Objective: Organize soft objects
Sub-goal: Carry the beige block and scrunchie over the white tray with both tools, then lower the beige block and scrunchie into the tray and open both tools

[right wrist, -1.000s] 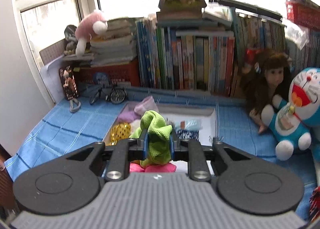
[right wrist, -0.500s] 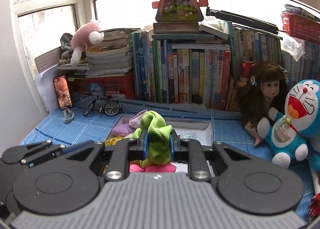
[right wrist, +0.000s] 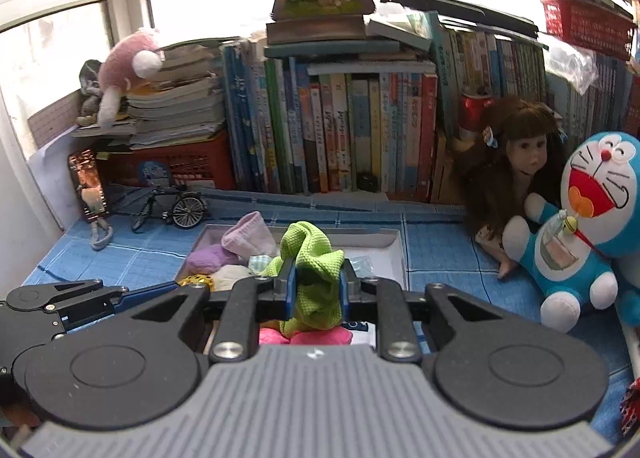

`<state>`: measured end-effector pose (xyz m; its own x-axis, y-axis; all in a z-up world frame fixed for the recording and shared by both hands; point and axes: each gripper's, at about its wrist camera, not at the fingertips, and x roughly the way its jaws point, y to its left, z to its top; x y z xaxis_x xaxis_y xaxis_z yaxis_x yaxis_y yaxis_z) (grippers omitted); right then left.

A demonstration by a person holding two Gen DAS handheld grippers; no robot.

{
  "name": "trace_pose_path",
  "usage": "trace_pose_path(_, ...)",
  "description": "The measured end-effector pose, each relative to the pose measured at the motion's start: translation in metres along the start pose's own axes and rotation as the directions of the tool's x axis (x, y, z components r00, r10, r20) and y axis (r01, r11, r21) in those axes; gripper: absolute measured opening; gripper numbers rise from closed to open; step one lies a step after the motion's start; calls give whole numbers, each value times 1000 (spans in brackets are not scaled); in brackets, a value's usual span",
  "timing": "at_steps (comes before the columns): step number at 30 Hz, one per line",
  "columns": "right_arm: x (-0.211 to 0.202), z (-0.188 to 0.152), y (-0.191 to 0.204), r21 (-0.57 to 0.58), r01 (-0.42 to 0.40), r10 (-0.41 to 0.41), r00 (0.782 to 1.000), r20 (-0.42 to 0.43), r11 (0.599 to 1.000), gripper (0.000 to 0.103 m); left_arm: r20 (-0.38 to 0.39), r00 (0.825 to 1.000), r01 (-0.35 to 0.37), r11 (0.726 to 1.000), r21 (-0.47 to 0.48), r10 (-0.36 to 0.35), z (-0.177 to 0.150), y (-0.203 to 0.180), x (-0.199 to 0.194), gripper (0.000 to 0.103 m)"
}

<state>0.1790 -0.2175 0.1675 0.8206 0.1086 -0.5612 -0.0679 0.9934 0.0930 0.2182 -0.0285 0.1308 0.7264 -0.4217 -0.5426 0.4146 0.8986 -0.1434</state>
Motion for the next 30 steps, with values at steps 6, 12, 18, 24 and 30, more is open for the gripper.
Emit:
trace_pose_path(6, 22, 1, -10, 43, 21, -20, 999, -45, 999, 25, -62, 998, -5, 1000, -10, 4, 3, 7, 24, 28)
trace_pose_path(12, 40, 0, -16, 65, 30, -25, 996, -85, 997, 25, -101, 995, -6, 1000, 0, 6, 3, 8, 44, 28)
trace_pose_path(18, 55, -2, -20, 70, 44, -35, 992, -121, 997, 26, -123, 992, -13, 1000, 21, 15, 4, 5, 59, 28)
trace_pose_path(24, 72, -4, -28, 96, 56, -41, 988, -151, 994, 26, -151, 988, -20, 999, 34, 25, 4, 3, 74, 28)
trace_pose_path(30, 81, -6, -38, 132, 63, -41, 985, -165, 989, 26, -175, 984, -30, 999, 30, 35, 2, 3, 86, 28)
